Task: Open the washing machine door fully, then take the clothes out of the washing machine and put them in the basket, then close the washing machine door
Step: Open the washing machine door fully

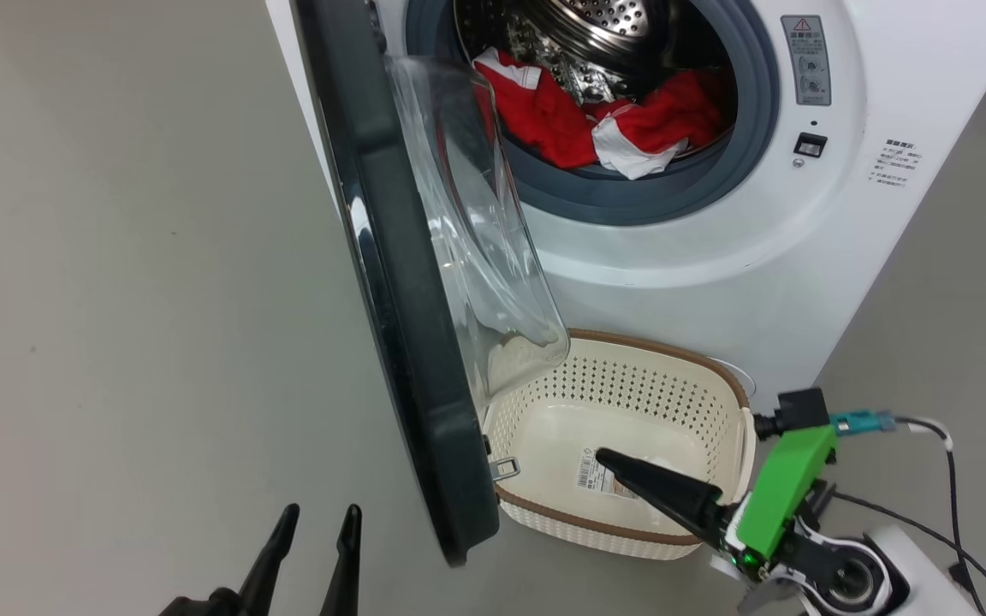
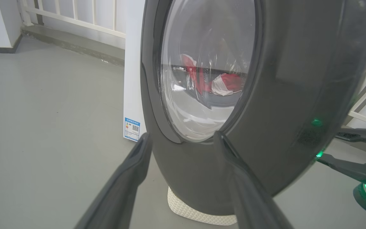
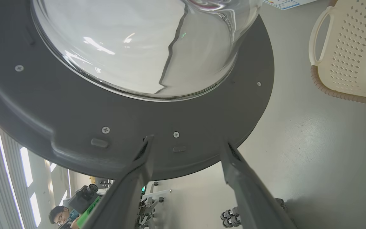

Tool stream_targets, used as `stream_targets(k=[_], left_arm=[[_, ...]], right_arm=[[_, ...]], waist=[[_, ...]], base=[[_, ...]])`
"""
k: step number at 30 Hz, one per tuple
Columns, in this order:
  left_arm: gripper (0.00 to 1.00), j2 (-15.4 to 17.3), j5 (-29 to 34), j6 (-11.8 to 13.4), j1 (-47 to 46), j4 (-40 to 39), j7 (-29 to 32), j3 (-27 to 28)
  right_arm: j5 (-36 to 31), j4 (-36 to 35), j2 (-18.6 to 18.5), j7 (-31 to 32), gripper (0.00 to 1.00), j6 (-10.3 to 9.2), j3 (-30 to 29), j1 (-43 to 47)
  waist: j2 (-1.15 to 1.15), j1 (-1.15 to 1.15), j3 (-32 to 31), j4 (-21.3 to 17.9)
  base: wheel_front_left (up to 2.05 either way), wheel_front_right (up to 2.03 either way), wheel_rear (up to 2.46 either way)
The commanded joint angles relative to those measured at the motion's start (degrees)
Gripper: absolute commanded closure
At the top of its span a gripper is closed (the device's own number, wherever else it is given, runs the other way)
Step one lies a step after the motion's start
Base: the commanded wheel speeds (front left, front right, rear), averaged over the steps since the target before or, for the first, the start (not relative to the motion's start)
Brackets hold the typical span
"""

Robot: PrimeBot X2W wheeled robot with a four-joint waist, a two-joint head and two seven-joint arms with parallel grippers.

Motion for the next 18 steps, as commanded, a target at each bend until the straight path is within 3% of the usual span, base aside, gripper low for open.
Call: stream_targets(k=[1,18], left_arm=[[0.00,0.4,0.6,-0.6,-1.2,-1.0,-0.5,2.1],[0.00,0.4,0.3,-0.5,-0.7,-1.2,-0.5,3.2]], right_arm=[[-0.4,-1.7,-0.3,-0.8,0.00,0.43,0.4,0.3],[-6.4,-2.6,-7.6,-15.4,0.00,0.43,1.0,7.3]], waist=[[0.00,0.00,-0.1,-0.1],[0.00,0.00,-0.3,-1.4]], base=[[0.00,0.00,0.00],[0.00,0.00,0.00]])
